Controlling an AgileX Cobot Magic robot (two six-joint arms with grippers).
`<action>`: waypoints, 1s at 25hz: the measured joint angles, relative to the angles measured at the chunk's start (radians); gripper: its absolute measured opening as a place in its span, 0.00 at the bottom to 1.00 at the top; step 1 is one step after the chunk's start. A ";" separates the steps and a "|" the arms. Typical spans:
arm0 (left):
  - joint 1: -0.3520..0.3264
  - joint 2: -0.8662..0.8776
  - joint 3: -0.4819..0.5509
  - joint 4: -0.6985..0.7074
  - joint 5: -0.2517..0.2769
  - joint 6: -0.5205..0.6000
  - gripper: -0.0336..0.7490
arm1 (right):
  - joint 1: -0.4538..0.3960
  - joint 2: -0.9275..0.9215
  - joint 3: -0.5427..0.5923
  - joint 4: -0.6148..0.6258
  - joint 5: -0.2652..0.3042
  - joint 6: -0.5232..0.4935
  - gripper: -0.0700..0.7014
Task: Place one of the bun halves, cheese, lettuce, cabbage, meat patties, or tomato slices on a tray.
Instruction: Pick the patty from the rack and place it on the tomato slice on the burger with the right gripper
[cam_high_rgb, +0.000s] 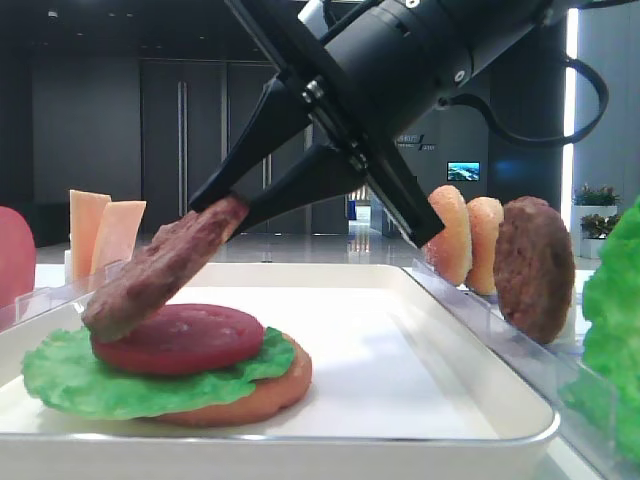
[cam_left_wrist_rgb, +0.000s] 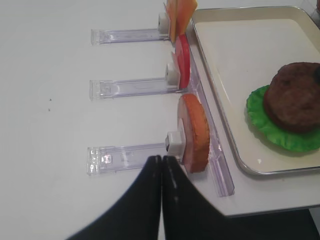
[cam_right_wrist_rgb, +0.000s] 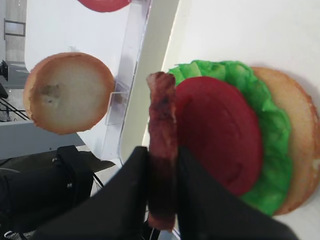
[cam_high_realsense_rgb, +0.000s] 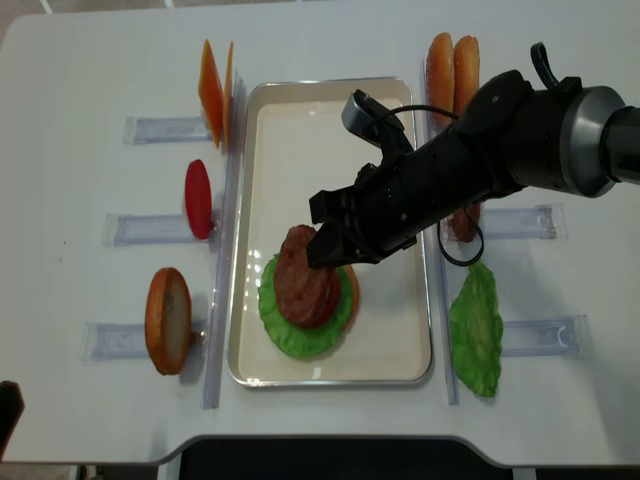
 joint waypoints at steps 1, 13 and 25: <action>0.000 0.000 0.000 0.000 0.000 0.000 0.04 | -0.001 0.000 0.000 0.002 0.002 0.000 0.24; 0.000 0.000 0.000 0.000 0.000 0.000 0.04 | -0.012 0.000 0.000 0.002 0.009 -0.004 0.24; 0.000 0.000 0.000 0.000 0.000 0.000 0.04 | -0.012 0.000 0.000 0.002 0.009 -0.004 0.57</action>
